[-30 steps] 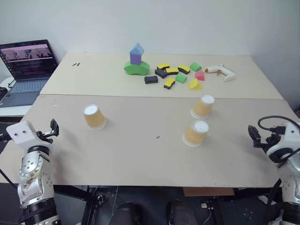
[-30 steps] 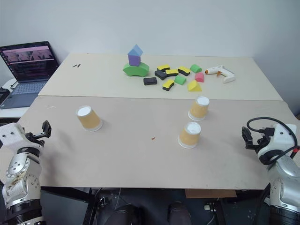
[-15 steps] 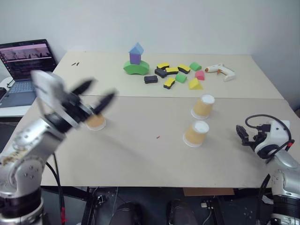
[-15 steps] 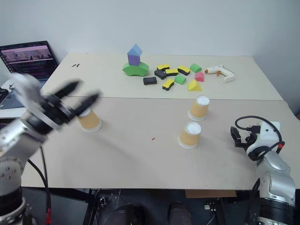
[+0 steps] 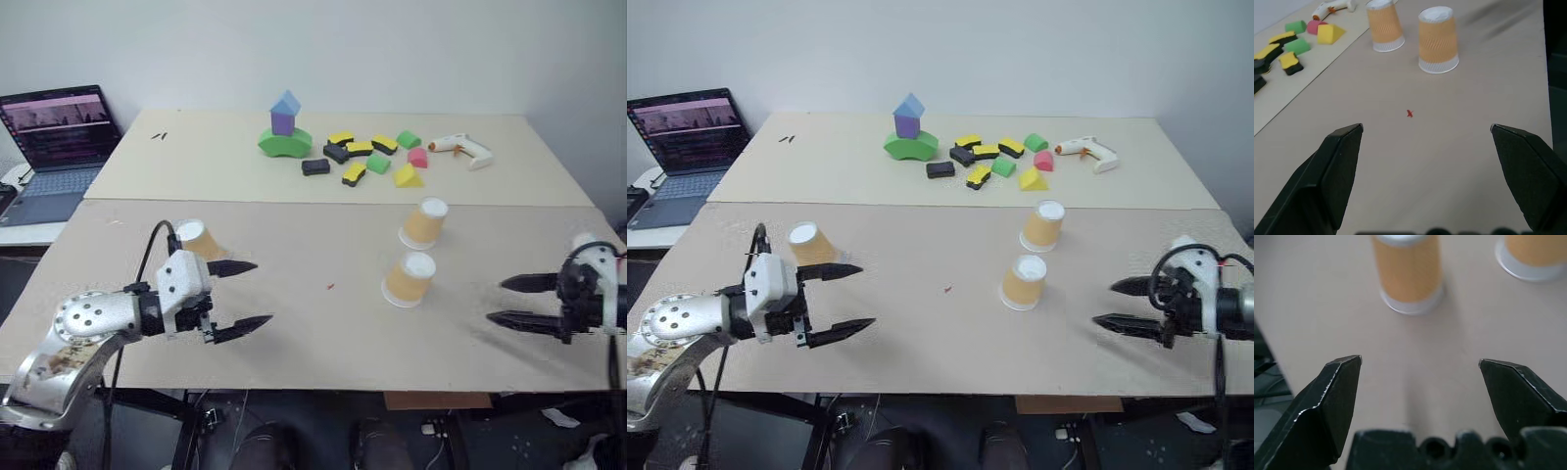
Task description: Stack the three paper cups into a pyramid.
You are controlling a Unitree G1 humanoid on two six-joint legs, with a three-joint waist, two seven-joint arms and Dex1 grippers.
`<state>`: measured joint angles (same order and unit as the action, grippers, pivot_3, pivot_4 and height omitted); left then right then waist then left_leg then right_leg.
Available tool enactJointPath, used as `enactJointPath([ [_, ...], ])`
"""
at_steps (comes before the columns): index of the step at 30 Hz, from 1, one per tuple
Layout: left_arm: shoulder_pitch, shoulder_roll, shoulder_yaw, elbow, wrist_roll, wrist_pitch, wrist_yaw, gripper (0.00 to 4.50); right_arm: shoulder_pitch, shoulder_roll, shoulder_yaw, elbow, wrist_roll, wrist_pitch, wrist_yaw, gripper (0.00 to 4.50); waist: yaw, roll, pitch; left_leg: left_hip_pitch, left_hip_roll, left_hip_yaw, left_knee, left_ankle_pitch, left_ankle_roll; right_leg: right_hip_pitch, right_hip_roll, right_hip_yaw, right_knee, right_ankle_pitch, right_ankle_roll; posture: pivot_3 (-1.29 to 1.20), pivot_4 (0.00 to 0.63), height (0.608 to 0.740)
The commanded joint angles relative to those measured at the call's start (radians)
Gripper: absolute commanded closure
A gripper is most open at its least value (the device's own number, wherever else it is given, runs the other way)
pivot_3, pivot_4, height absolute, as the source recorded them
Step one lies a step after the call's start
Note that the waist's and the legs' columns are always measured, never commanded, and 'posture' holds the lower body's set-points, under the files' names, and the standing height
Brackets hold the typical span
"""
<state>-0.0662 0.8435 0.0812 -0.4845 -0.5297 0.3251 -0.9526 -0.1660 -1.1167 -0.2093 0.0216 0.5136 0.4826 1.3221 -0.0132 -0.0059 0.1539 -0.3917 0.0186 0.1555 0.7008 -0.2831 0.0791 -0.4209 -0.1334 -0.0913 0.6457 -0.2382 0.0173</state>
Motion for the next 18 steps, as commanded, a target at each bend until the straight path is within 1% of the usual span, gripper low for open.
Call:
enactJointPath([
  [1, -0.014, -0.021, -0.013, -0.027, 0.019, -0.009, 0.014, 0.03, -0.076, 0.043, 0.052, -0.028, -0.048, -0.019, -0.060, 0.00, 0.003, -0.001, 0.000, -0.001, 0.000, 0.000, 0.001, 0.000, 0.000, -0.001, 0.000, 0.000, 0.000, 0.000, 0.000, 0.00, 0.150, 0.705],
  [5, -0.022, -0.032, -0.020, -0.048, 0.026, 0.008, 0.025, 0.03, -0.125, 0.089, 0.082, -0.019, -0.082, -0.023, -0.105, 0.00, 0.015, -0.001, 0.000, -0.003, 0.000, -0.001, 0.002, 0.000, 0.000, -0.002, -0.001, -0.003, 0.000, 0.000, 0.000, 0.00, 0.150, 0.705],
  [9, -0.017, -0.034, -0.030, -0.063, 0.041, 0.010, 0.036, 0.03, -0.143, 0.105, 0.094, -0.018, -0.093, -0.021, -0.109, 0.00, 0.023, -0.001, 0.000, -0.007, -0.001, -0.004, 0.004, 0.000, 0.000, -0.002, -0.001, -0.006, -0.001, 0.000, 0.000, 0.00, 0.150, 0.705],
  [18, -0.026, -0.041, -0.042, -0.065, 0.048, 0.018, 0.041, 0.03, -0.253, 0.166, 0.137, -0.076, -0.088, 0.025, -0.137, 0.00, 0.020, -0.001, 0.000, -0.007, -0.002, -0.006, 0.005, 0.000, 0.000, -0.002, 0.001, -0.007, 0.000, 0.000, 0.001, 0.00, 0.150, 0.705],
])
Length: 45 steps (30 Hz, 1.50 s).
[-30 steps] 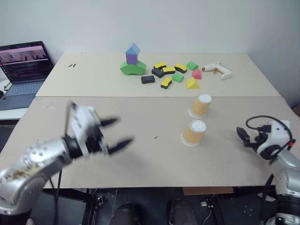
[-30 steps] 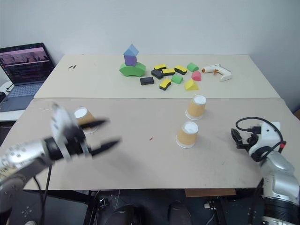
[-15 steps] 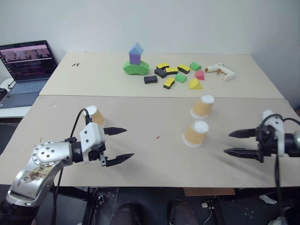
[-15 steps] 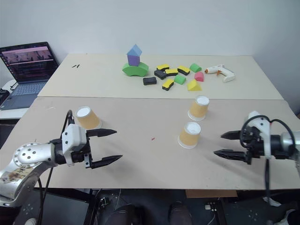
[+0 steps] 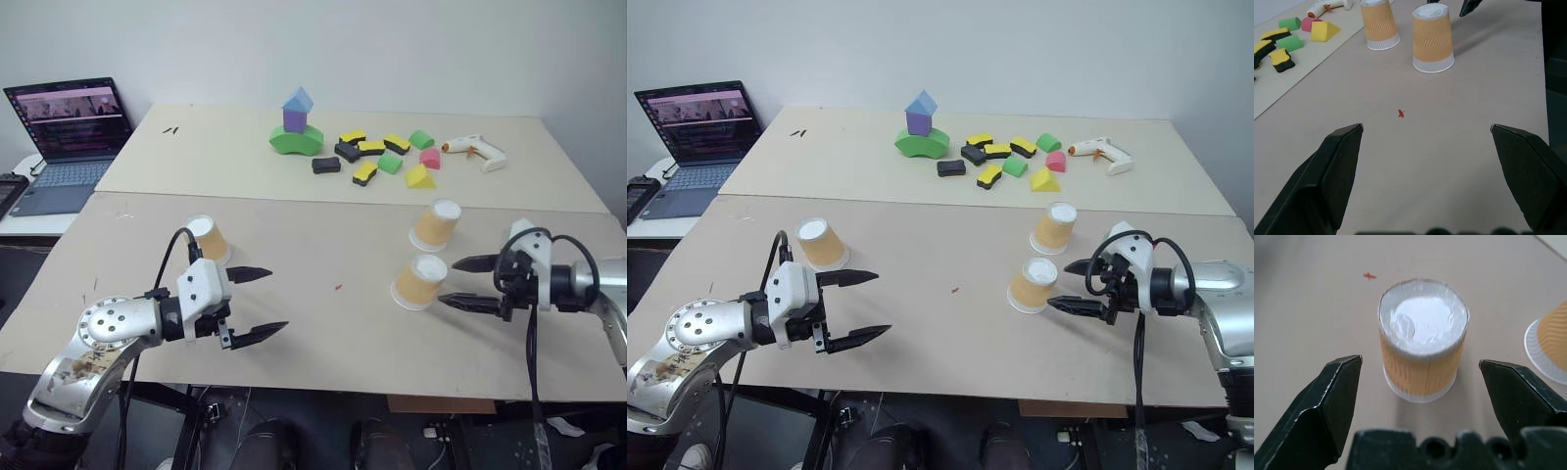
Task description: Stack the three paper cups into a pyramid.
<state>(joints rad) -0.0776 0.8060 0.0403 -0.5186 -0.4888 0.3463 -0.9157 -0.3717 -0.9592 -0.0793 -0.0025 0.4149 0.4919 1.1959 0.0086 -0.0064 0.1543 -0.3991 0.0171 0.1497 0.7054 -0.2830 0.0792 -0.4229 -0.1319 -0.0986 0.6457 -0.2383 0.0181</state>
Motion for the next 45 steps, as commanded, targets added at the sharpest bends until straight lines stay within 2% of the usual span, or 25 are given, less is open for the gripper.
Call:
enactJointPath([
  [1, -0.014, -0.006, -0.003, -0.031, 0.011, -0.002, 0.008, 0.03, -0.059, 0.014, 0.013, -0.058, 0.012, 0.022, -0.012, 0.00, -0.002, 0.000, 0.000, 0.000, 0.000, 0.000, 0.000, 0.000, 0.000, 0.000, 0.000, 0.000, 0.000, 0.000, 0.000, 0.00, 0.150, 0.705],
  [15, -0.007, -0.013, 0.006, -0.041, 0.017, 0.009, 0.022, 0.03, -0.079, 0.037, 0.038, -0.043, -0.015, 0.014, -0.038, 0.00, 0.002, 0.000, 0.000, -0.001, -0.001, -0.002, 0.001, 0.000, 0.000, 0.000, 0.001, -0.002, 0.000, 0.000, 0.000, 0.00, 0.150, 0.705],
  [18, -0.009, -0.012, 0.005, -0.042, 0.016, 0.010, 0.024, 0.00, -0.079, 0.039, 0.041, -0.037, -0.019, 0.006, -0.040, 0.71, 0.002, 0.000, 0.000, -0.002, -0.001, -0.002, 0.001, 0.000, 0.000, 0.000, 0.001, -0.003, 0.000, 0.000, 0.000, 0.00, 0.150, 0.705],
  [20, -0.010, -0.012, 0.005, -0.041, 0.016, 0.011, 0.026, 0.00, -0.080, 0.041, 0.041, -0.037, -0.020, 0.004, -0.039, 1.30, 0.002, 0.000, 0.000, -0.002, -0.001, -0.002, 0.001, 0.000, 0.000, 0.000, 0.001, -0.003, 0.000, 0.000, 0.000, 0.00, 0.150, 0.705],
  [21, -0.011, -0.012, 0.004, -0.042, 0.015, 0.013, 0.027, 0.00, -0.083, 0.044, 0.040, -0.037, -0.016, 0.007, -0.038, 1.75, 0.002, 0.000, 0.000, -0.002, -0.001, -0.002, 0.001, 0.000, 0.000, 0.000, 0.001, -0.003, 0.000, 0.000, 0.000, 0.00, 0.150, 0.705],
  [22, -0.011, -0.012, 0.004, -0.042, 0.014, 0.014, 0.028, 0.00, -0.086, 0.045, 0.039, -0.037, -0.013, 0.008, -0.036, 1.94, 0.001, 0.000, 0.000, -0.001, -0.001, -0.002, 0.001, 0.000, 0.000, 0.000, 0.001, -0.003, 0.000, 0.000, 0.000, 0.00, 0.150, 0.705],
  [28, -0.017, -0.011, 0.002, -0.031, 0.021, 0.011, 0.027, 0.00, -0.150, 0.063, 0.057, -0.060, 0.004, 0.033, -0.029, 1.94, 0.000, 0.000, 0.000, -0.001, -0.001, -0.002, 0.002, 0.000, 0.000, 0.000, 0.001, -0.002, 0.000, 0.000, 0.000, 0.00, 0.150, 0.705],
  [33, -0.032, -0.012, -0.007, -0.012, 0.027, 0.009, 0.019, 0.00, -0.338, 0.115, 0.142, -0.048, 0.008, 0.067, 0.018, 1.94, -0.013, 0.000, 0.000, -0.001, 0.000, -0.002, 0.002, 0.000, 0.000, 0.000, 0.001, -0.002, 0.001, 0.000, 0.000, 0.00, 0.150, 0.705],
  [38, -0.054, -0.020, -0.027, 0.000, 0.032, 0.006, 0.013, 0.00, -0.525, 0.249, 0.337, 0.100, -0.120, 0.000, 0.073, 1.94, -0.022, 0.000, 0.000, -0.001, 0.000, -0.002, 0.003, 0.000, 0.000, 0.000, 0.002, -0.003, 0.001, 0.000, 0.000, 0.00, 0.150, 0.705],
  [45, -0.050, -0.020, -0.024, -0.010, 0.033, 0.006, 0.011, 0.00, -0.667, 0.457, 0.465, 0.400, -0.260, -0.178, 0.106, 1.94, -0.022, 0.000, 0.000, -0.007, -0.002, -0.003, 0.006, 0.000, 0.000, -0.003, 0.002, -0.007, 0.002, 0.000, 0.000, 0.00, 0.150, 0.705],
])
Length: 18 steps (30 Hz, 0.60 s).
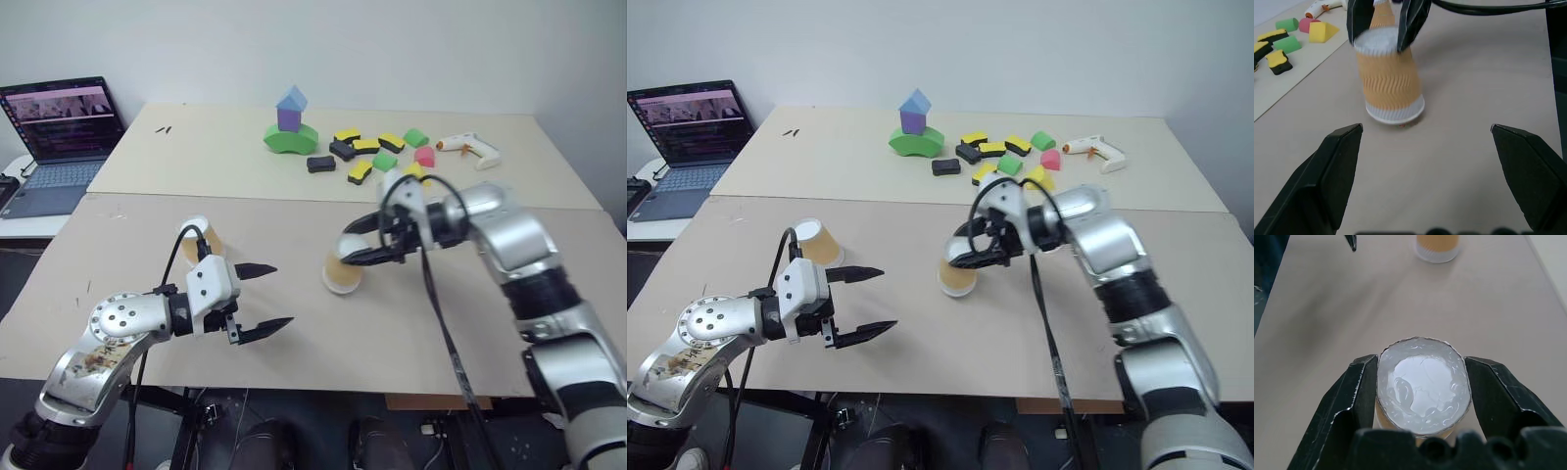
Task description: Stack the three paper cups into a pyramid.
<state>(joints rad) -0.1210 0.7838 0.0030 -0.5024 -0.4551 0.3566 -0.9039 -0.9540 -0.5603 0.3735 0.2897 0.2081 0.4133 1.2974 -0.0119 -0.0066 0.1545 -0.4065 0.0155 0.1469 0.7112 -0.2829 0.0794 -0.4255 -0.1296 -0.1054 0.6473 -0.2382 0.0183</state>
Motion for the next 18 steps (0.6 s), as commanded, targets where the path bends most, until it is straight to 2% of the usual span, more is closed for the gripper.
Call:
enactJointPath([
  [1, -0.001, 0.003, 0.016, -0.029, 0.001, -0.005, -0.001, 0.00, -0.111, 0.088, 0.019, 0.155, -0.069, -0.122, 0.001, 1.94, -0.003, 0.000, 0.000, 0.000, 0.000, 0.000, 0.000, 0.000, 0.000, 0.000, 0.000, 0.000, 0.000, 0.000, 0.000, 0.00, 0.150, 0.705],
  [7, 0.010, -0.006, 0.018, -0.037, 0.011, -0.003, 0.017, 0.00, -0.198, 0.203, 0.025, 0.339, -0.138, -0.230, -0.005, 1.94, -0.003, 0.000, 0.000, 0.001, 0.000, -0.001, 0.000, 0.000, 0.000, 0.000, 0.001, 0.000, 0.001, 0.000, 0.000, 0.00, 0.150, 0.705],
  [13, 0.012, -0.008, 0.016, -0.046, 0.015, -0.001, 0.029, 0.00, -0.223, 0.243, 0.004, 0.440, -0.177, -0.288, -0.026, 1.94, -0.011, 0.000, 0.000, 0.002, -0.001, -0.001, 0.000, 0.000, 0.000, 0.001, 0.001, 0.000, 0.002, 0.000, 0.000, 0.00, 0.150, 0.705],
  [15, 0.013, -0.010, 0.015, -0.047, 0.015, -0.002, 0.030, 0.00, -0.221, 0.248, -0.005, 0.447, -0.180, -0.287, -0.031, 0.91, -0.012, 0.000, 0.000, 0.002, -0.001, -0.001, 0.001, 0.000, -0.001, 0.001, 0.000, 0.000, 0.002, 0.000, 0.000, 0.00, 0.150, 0.705],
  [18, 0.011, -0.014, 0.011, -0.043, 0.019, -0.004, 0.030, 0.00, -0.213, 0.251, -0.020, 0.444, -0.183, -0.278, -0.036, 0.06, -0.013, 0.000, 0.000, 0.002, -0.001, -0.001, 0.001, 0.000, -0.001, 0.001, 0.000, 0.000, 0.002, 0.000, 0.000, 0.00, 0.150, 0.705],
])
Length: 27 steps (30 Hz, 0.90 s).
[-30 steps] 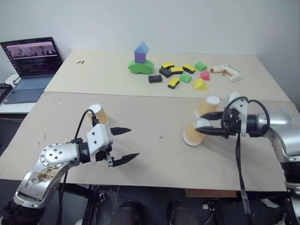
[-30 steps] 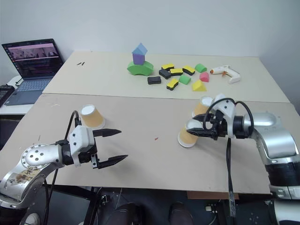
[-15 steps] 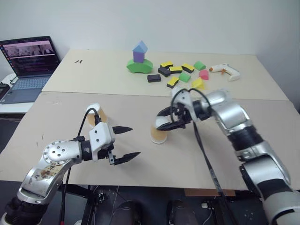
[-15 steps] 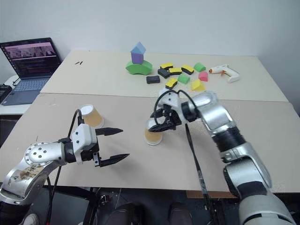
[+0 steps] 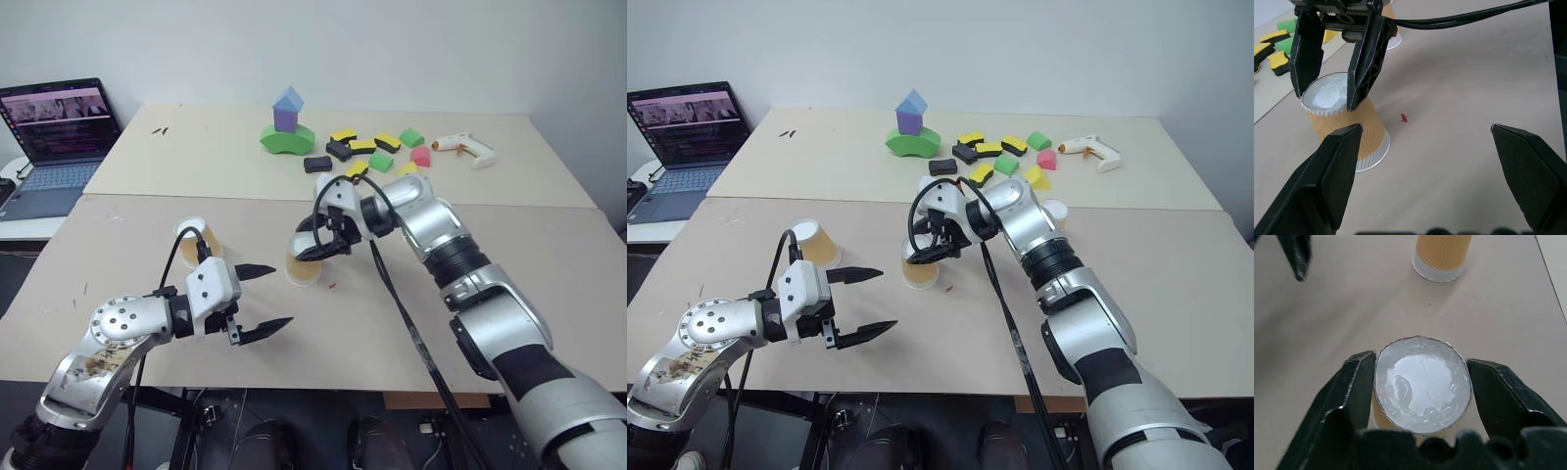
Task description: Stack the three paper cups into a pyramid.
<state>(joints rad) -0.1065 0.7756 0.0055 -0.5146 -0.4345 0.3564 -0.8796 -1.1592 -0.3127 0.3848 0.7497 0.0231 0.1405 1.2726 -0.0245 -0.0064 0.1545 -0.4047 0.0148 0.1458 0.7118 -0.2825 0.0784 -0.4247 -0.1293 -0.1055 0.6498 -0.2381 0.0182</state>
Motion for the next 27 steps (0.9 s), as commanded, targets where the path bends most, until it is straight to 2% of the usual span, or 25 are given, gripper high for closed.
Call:
enactJointPath([
  [1, -0.005, -0.007, 0.006, -0.029, 0.000, -0.005, 0.005, 0.00, -0.002, 0.003, -0.040, -0.028, 0.006, 0.002, -0.011, 0.06, 0.000, 0.000, 0.000, 0.000, 0.000, 0.000, 0.000, 0.000, 0.000, 0.000, 0.000, 0.000, 0.000, 0.000, 0.000, 0.00, 0.150, 0.705],
  [5, -0.012, -0.011, 0.003, -0.024, 0.002, -0.005, 0.003, 0.00, 0.028, -0.027, -0.092, -0.140, 0.067, 0.088, 0.022, 0.06, 0.001, 0.000, 0.000, -0.002, 0.000, 0.000, -0.001, 0.000, 0.000, -0.001, 0.000, 0.000, -0.001, 0.000, 0.000, 0.00, 0.150, 0.705],
  [10, -0.013, -0.014, 0.003, -0.021, 0.005, -0.008, 0.000, 0.00, 0.146, -0.149, -0.183, -0.493, 0.197, 0.343, 0.065, 0.06, 0.012, 0.000, 0.000, -0.004, 0.000, -0.002, 0.000, 0.000, 0.000, -0.001, -0.001, -0.003, -0.002, 0.000, 0.000, 0.00, 0.150, 0.705],
  [14, 0.004, -0.016, 0.015, -0.030, 0.006, -0.008, 0.012, 0.00, 0.274, -0.270, -0.363, -0.798, 0.409, 0.651, 0.013, 0.06, 0.015, 0.000, 0.000, -0.005, 0.000, -0.005, 0.000, 0.000, 0.000, 0.000, -0.002, -0.005, -0.002, 0.000, 0.000, 0.00, 0.150, 0.705],
  [17, 0.024, -0.019, 0.031, -0.035, 0.012, -0.004, 0.033, 0.00, 0.446, -0.362, -0.574, -0.982, 0.544, 0.850, -0.086, 0.06, 0.019, 0.000, 0.000, -0.004, 0.000, -0.007, 0.000, 0.000, 0.000, 0.001, -0.005, -0.005, -0.003, 0.000, 0.000, 0.00, 0.150, 0.705],
  [19, 0.029, -0.025, 0.034, -0.035, 0.014, 0.000, 0.047, 0.00, 0.600, -0.398, -0.637, -1.044, 0.467, 0.870, -0.226, 0.06, 0.023, -0.001, 0.000, -0.004, 0.000, -0.008, 0.000, -0.001, 0.001, 0.002, -0.009, -0.006, -0.004, 0.000, 0.000, 0.00, 0.150, 0.705],
  [21, 0.026, -0.029, 0.029, -0.034, 0.016, 0.005, 0.055, 0.00, 0.744, -0.412, -0.633, -1.071, 0.336, 0.875, -0.410, 0.06, 0.024, -0.001, 0.000, -0.003, 0.000, -0.008, 0.000, -0.001, 0.001, 0.003, -0.010, -0.006, -0.004, 0.000, 0.000, 0.00, 0.150, 0.705],
  [25, 0.006, -0.037, 0.018, -0.035, 0.013, 0.021, 0.062, 0.00, 0.843, -0.398, -0.566, -1.054, 0.158, 0.766, -0.649, 0.06, 0.021, 0.000, 0.000, -0.002, -0.001, -0.004, 0.000, -0.001, 0.001, 0.001, -0.010, -0.003, -0.001, 0.001, 0.001, 0.00, 0.150, 0.705],
  [27, -0.010, -0.044, 0.016, -0.027, 0.009, 0.030, 0.066, 0.00, 0.794, -0.338, -0.575, -0.969, 0.089, 0.723, -0.806, 0.06, 0.011, 0.001, 0.000, -0.001, -0.001, -0.002, 0.000, 0.000, 0.000, 0.000, -0.008, -0.001, 0.001, 0.001, 0.001, 0.00, 0.150, 0.705],
])
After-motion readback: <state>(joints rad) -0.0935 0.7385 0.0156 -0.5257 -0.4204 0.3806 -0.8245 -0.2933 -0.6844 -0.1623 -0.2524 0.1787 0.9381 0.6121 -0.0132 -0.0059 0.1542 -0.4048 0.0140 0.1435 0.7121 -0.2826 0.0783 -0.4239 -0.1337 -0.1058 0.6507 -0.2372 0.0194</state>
